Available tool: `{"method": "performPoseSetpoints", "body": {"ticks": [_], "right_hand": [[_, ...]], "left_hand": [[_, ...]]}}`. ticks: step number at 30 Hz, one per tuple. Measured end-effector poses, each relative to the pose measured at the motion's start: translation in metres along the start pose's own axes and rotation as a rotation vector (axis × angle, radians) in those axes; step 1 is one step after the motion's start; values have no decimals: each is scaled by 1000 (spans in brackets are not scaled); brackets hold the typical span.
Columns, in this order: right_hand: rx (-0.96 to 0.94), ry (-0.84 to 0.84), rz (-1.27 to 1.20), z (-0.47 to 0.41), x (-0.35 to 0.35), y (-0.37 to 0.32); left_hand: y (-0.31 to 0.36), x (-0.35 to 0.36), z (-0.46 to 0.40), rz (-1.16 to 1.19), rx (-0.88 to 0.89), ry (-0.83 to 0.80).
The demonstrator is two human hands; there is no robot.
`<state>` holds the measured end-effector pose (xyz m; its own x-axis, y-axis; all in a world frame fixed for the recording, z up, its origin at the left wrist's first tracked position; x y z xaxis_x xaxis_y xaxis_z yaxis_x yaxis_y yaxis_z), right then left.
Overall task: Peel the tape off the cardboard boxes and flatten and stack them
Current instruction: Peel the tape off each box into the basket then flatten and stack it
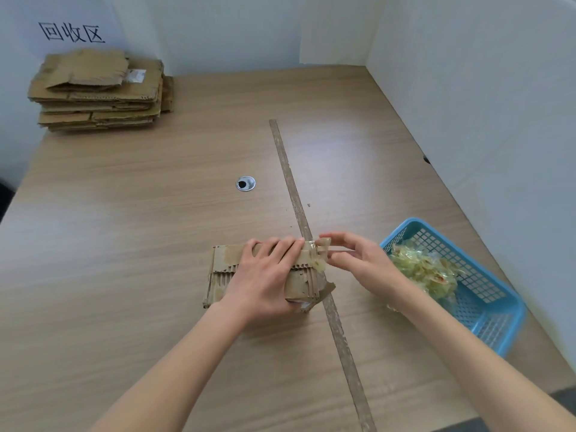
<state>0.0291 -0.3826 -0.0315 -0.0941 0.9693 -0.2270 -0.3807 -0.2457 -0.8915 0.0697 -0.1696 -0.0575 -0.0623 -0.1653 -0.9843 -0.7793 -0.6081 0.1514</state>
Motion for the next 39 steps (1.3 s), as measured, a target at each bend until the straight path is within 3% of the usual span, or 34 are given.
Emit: {"method": "performPoseSetpoints", "body": {"ticks": [8, 12, 18, 22, 24, 27, 33, 37, 39], "right_hand": [[-151, 326, 277, -13, 8, -8], [-86, 711, 249, -34, -29, -13], [-173, 737, 452, -4, -62, 11], [-223, 919, 692, 38, -112, 44], [-201, 863, 865, 50, -120, 63], [-50, 605, 1136, 52, -105, 96], [49, 537, 1323, 47, -101, 122], [-3, 584, 1234, 48, -101, 112], [-76, 557, 1078, 47, -98, 102]], "left_hand": [[0, -2, 0, 6, -4, -10], [0, -1, 1, 12, 9, -31], [-3, -2, -2, 21, 2, -60], [-3, -2, -2, 11, 8, -35], [-2, -1, -2, 1, 9, -24], [0, -3, -1, -2, 3, -26], [1, -5, -2, -2, -2, -47], [2, -4, -1, -3, -1, -49], [2, -4, -1, -6, -2, -49]]}}
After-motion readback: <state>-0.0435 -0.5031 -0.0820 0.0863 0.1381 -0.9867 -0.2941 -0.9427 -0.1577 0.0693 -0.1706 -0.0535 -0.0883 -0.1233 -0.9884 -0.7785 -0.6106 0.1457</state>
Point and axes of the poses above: each hand's wrist, its own z-axis away from the middle knuckle, its own x-axis out of the palm, y = z × x, the point moved 2 cm from there along -z, towards the middle knuckle, and after that the axes turned 8 degrees about x, right-handed, at the moved point
